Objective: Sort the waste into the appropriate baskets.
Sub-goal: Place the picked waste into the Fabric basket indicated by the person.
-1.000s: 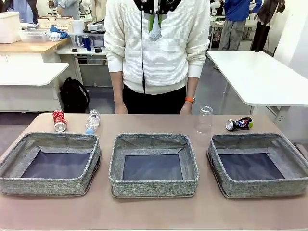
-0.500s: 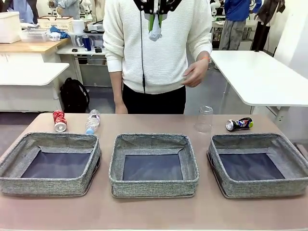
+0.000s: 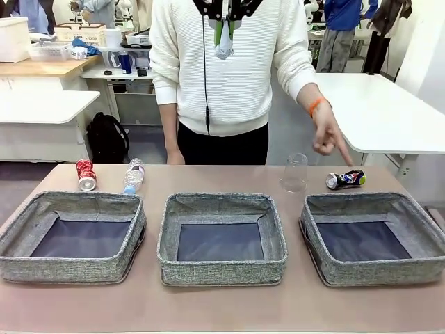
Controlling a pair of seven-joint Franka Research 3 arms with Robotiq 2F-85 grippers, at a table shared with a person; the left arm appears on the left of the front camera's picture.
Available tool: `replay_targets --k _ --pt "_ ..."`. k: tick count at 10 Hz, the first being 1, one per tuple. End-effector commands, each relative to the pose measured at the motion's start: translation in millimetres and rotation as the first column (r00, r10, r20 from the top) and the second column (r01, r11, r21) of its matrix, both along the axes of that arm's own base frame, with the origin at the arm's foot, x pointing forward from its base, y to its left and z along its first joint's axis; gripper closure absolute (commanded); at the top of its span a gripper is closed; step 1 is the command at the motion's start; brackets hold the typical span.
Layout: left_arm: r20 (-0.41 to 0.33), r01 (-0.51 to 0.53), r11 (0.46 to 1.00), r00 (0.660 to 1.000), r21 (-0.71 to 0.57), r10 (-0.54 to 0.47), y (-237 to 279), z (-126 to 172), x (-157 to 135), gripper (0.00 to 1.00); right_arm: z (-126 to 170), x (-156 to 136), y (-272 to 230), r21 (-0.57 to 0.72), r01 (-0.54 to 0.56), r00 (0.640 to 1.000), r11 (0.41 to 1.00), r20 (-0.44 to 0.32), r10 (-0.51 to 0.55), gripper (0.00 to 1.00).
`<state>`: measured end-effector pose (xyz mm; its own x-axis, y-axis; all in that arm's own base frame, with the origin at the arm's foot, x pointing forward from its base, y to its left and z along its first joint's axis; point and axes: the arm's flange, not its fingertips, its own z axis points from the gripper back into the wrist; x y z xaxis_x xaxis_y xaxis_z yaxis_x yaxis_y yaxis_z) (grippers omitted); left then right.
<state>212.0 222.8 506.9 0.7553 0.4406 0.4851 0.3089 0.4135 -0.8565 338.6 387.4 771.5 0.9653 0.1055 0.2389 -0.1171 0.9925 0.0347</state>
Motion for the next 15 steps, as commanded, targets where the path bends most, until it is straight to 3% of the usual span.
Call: replay_targets --k 1,6,7,8,10,12,13,15 --pt "0.024 0.005 1.0 1.0 0.0 -0.005 -1 1 0 0.0 4 0 3 0.016 0.0 1.0 1.0 0.005 0.0 0.89" --pt "0.024 0.005 1.0 1.0 0.0 -0.005 -1 1 0 0.0 0 0 0 0.0 0.0 1.0 1.0 0.0 0.0 0.89" --pt "0.024 0.005 1.0 1.0 0.0 -0.005 -1 1 0 0.0 -24 10 -42 0.048 -0.05 0.997 0.998 -0.063 0.053 0.89" --pt "0.024 0.005 1.0 1.0 0.0 -0.005 -1 1 0 0.0 -48 16 -88 0.138 -0.021 0.992 0.99 -0.123 0.039 0.89" --pt "0.024 0.005 1.0 1.0 0.0 -0.005 -1 1 0 0.0 -89 0 -166 0.216 -0.068 0.986 0.974 -0.132 0.098 0.89" --pt "0.024 0.005 1.0 1.0 0.0 -0.005 -1 1 0 0.0 -149 -9 -232 0.131 0.002 0.992 0.991 -0.127 0.015 0.89" --pt "0.024 0.005 1.0 1.0 0.0 -0.005 -1 1 0 0.0 -175 -10 -258 0.206 0.017 0.996 0.978 -0.092 0.002 0.89" --pt "0.024 0.005 1.0 1.0 0.0 -0.005 -1 1 0 0.0 -220 -10 -305 0.279 0.213 0.974 0.936 -0.141 -0.179 0.89"
